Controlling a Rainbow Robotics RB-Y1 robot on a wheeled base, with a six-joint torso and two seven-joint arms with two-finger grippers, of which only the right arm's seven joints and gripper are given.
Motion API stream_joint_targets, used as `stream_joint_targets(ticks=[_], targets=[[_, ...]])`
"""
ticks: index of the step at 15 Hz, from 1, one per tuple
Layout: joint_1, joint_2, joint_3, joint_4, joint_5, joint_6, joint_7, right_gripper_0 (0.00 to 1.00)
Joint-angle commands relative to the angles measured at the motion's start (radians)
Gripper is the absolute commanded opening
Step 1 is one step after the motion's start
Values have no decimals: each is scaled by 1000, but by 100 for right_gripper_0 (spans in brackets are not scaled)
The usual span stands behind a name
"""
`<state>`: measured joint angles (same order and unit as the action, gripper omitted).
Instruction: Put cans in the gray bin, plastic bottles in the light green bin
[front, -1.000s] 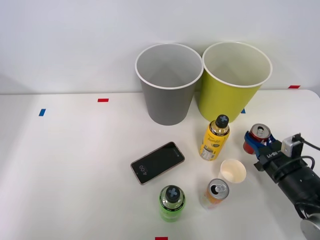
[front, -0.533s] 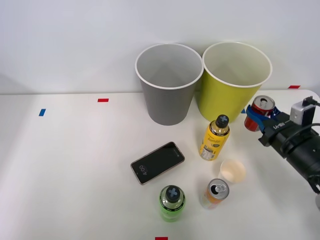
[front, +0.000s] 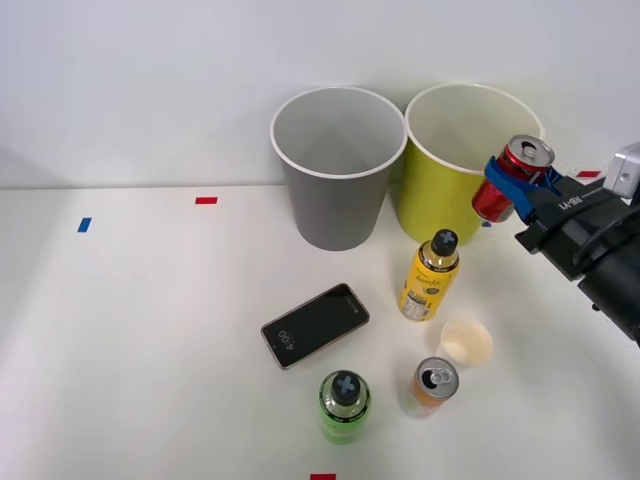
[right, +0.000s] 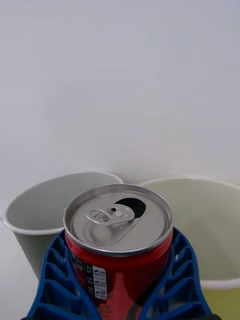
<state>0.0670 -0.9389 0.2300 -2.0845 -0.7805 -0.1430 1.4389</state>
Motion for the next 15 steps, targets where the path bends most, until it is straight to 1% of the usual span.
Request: stream_joint_targets(ticks=[1, 2, 3, 5, 6, 9, 11, 15], targets=[[-50, 23, -57, -108, 1, 174, -2, 0], [-81, 49, -57, -114, -3, 206, -6, 0], [-122, 51, -44, -108, -3, 234, -9, 0], [-231, 74, 0, -94, -13, 312, -23, 0], [-294, 106, 29, -66, -17, 330, -31, 0], [-552, 186, 170, 132, -25, 330, -43, 0], [-682, 233, 241, 251, -34, 329, -54, 0], [-862, 327, 362, 497, -37, 276, -61, 0]])
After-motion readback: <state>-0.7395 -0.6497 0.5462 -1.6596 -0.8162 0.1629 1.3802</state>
